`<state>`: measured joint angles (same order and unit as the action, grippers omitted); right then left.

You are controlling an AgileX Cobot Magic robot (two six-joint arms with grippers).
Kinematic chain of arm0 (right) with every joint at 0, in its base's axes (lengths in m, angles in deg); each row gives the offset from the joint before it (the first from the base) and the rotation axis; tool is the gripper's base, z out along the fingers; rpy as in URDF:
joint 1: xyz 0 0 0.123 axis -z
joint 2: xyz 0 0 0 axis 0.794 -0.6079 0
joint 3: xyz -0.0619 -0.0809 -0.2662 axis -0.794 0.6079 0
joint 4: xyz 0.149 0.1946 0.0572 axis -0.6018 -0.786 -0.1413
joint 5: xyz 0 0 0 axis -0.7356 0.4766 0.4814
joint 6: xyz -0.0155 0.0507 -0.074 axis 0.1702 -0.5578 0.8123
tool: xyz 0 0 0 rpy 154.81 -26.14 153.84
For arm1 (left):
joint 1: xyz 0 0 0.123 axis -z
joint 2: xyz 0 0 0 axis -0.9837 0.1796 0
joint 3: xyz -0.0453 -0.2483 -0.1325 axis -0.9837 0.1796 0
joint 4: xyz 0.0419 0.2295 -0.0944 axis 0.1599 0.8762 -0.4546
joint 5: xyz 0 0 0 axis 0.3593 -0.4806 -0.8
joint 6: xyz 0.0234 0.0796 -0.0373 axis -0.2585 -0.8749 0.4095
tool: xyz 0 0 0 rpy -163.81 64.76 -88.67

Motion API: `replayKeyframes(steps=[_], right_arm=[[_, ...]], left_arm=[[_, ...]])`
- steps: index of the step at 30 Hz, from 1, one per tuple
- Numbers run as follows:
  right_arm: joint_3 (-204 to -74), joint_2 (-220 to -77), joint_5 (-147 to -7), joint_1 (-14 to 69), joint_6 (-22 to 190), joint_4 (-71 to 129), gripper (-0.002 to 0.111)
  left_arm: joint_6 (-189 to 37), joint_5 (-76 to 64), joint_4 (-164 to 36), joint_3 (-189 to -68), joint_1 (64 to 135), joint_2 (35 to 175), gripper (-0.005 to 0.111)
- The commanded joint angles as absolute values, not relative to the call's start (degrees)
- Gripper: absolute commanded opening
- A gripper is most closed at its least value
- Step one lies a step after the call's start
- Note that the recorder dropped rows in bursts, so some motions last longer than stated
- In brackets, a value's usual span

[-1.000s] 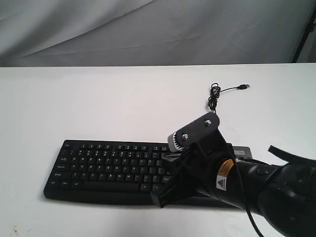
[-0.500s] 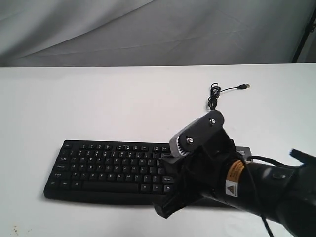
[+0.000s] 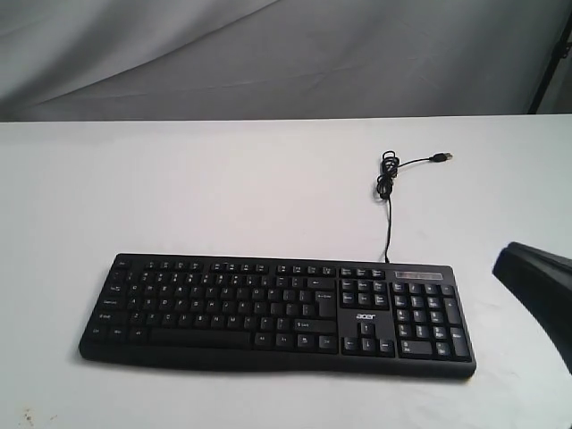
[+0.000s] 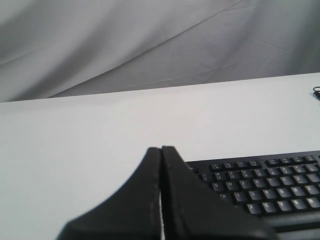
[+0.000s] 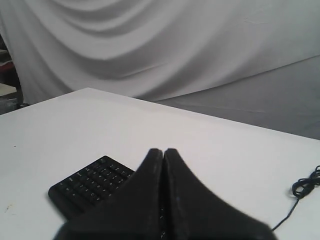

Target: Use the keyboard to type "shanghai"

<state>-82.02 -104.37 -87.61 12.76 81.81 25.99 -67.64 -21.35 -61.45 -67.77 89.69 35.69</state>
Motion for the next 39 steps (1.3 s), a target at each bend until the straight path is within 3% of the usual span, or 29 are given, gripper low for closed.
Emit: replayKeyframes(steps=[1,12,17,39], right_arm=[[-78.84,-100.89,-87.07,13.34,82.17,26.63,0.0],[-73.72,-85.47,-79.77,30.96,80.04,26.16,0.0],[-73.72,-76.85,-70.89,31.59,80.43,26.58,0.0],[-73.72,-76.85,-62.08,31.98,80.22,34.49,0.0]], left_arm=[[-67.48,-21.08,-61.41,-67.52,89.9,35.49,0.0],[-67.48,-21.08,-61.41,-67.52,89.9,35.49,0.0],[-67.48,-21.08,-61.41,-67.52,89.9,35.49,0.0],[-67.48,-21.08,-61.41,-67.52,89.9,35.49,0.0]])
